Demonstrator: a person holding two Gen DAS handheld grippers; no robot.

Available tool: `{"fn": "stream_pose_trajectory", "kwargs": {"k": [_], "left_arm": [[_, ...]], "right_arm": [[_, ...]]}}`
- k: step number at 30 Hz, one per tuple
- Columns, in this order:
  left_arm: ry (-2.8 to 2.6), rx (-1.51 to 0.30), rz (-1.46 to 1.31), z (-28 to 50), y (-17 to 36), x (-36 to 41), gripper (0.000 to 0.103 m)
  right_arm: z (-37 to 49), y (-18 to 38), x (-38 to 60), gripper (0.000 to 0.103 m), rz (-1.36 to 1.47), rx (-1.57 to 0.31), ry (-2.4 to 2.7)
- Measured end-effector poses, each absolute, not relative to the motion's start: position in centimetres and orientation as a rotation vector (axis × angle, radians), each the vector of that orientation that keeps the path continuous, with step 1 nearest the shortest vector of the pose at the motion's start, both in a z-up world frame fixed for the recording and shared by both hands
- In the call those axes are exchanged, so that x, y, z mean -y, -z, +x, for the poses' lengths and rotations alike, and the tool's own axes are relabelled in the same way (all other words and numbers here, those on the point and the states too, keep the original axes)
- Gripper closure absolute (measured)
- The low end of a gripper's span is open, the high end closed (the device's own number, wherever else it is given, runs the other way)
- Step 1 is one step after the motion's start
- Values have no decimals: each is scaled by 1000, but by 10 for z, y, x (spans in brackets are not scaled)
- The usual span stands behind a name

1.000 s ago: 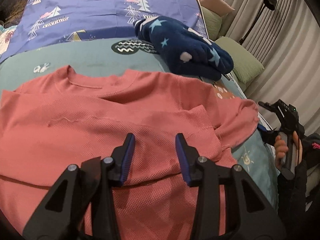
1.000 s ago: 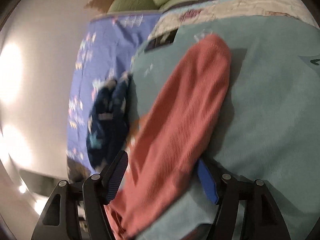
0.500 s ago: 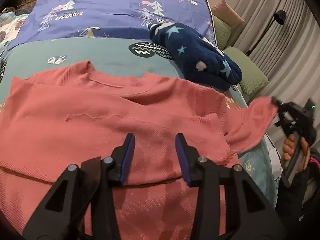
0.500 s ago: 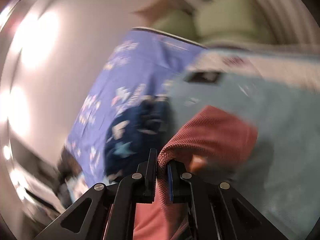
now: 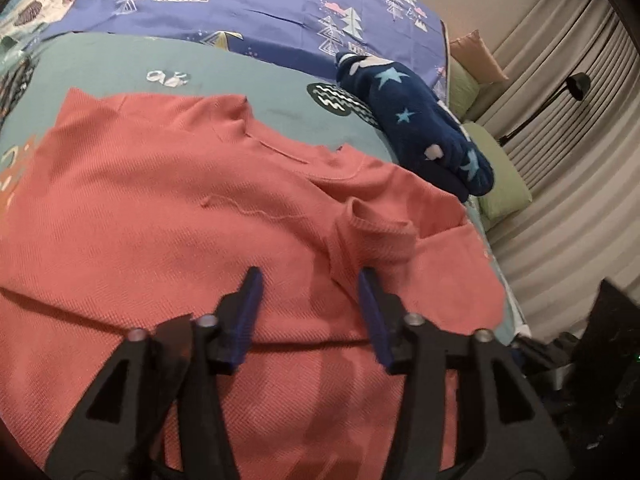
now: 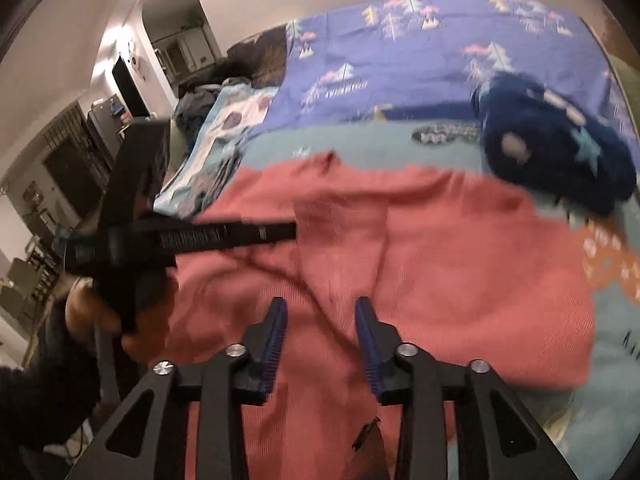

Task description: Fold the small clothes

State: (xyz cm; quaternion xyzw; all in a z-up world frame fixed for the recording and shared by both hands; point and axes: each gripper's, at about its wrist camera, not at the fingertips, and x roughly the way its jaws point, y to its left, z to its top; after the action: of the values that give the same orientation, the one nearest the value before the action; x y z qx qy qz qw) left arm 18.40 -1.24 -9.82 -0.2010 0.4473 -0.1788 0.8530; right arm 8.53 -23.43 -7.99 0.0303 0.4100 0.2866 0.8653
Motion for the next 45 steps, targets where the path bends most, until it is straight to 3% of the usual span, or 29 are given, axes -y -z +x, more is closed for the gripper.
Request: {"fn": "stream_pose_trajectory", "kwargs": {"k": [5, 13, 20, 27, 36, 38, 39, 40, 45], "left_arm": [[439, -939, -447, 184, 95, 21, 36], [435, -927, -447, 178, 90, 23, 36], [336, -870, -481, 163, 78, -27, 36], [342, -896, -563, 159, 88, -53, 32], [435, -979, -420, 154, 108, 0, 28], [441, -971, -384, 154, 104, 9, 50], [458, -984, -362, 154, 103, 15, 80], [461, -995, -331, 154, 101, 20, 97], [465, -905, -249, 144, 65, 28, 98]], "right_arm": [[84, 79, 279, 50, 217, -873, -517], [118, 78, 278, 50, 452, -913, -606], [152, 100, 223, 47, 440, -1007, -699], [77, 78, 156, 47, -61, -914, -970], [94, 78, 230, 45, 147, -949, -686], [94, 78, 246, 45, 165, -946, -604], [94, 78, 255, 45, 174, -942, -558], [92, 78, 263, 45, 181, -936, -525], [92, 75, 297, 40, 176, -899, -356]]}}
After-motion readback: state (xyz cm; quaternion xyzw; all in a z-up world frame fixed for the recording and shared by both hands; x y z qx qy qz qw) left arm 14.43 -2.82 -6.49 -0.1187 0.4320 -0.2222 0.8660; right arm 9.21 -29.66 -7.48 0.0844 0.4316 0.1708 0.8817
